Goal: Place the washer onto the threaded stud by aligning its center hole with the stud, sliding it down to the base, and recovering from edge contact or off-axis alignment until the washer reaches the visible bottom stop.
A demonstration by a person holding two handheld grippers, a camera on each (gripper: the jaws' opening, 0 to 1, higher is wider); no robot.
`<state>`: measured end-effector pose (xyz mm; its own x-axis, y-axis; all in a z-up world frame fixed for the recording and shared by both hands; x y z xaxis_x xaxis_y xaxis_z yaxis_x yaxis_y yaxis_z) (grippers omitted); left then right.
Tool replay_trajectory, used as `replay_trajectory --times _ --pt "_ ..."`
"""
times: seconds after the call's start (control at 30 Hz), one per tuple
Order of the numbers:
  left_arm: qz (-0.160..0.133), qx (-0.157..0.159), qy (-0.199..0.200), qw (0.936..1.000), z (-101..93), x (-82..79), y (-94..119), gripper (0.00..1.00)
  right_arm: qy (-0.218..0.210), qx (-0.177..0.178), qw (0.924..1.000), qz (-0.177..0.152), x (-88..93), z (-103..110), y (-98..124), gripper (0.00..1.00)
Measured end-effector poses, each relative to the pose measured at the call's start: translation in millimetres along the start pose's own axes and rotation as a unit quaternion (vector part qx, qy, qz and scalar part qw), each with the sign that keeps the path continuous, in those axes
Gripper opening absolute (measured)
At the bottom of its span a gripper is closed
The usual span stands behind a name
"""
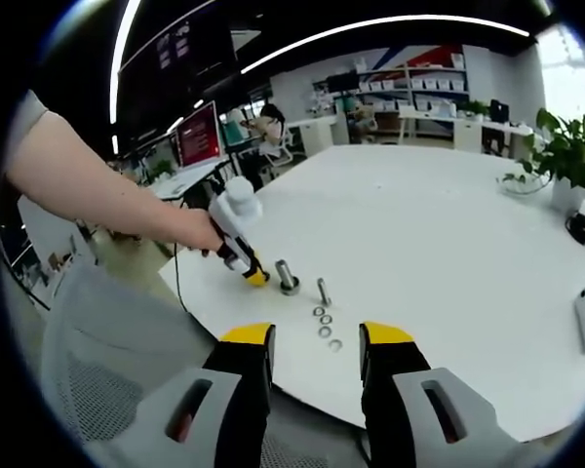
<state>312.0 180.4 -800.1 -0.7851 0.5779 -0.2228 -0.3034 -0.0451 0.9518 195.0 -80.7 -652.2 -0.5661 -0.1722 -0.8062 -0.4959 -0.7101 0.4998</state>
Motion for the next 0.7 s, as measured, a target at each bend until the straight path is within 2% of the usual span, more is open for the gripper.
replay_trajectory --times 0.23,0.7 --pt "-0.012 0.008 -0.027 0.9995 -6.0 2.6 3 0.19 0.003 -0.004 1.0 0.003 0.6 2 0 0.37" --pt "-0.012 0.017 -0.044 0.9988 -15.4 4.2 7 0.19 0.0 -0.003 1.0 0.003 0.7 1 0 0.37"
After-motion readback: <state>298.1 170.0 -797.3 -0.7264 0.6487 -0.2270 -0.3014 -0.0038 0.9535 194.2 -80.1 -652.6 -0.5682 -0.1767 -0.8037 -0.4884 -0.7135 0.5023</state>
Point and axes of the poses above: the point that each gripper's makers call its tool centre point, and the gripper's own axes: y roughly backward along the fingers, z roughly to its left, x roughly out of its underside, the point moved 4 cm from there along y, roughly backward along the fingers, and after that the axes turned 12 degrees about -x, right-handed, at the moved point
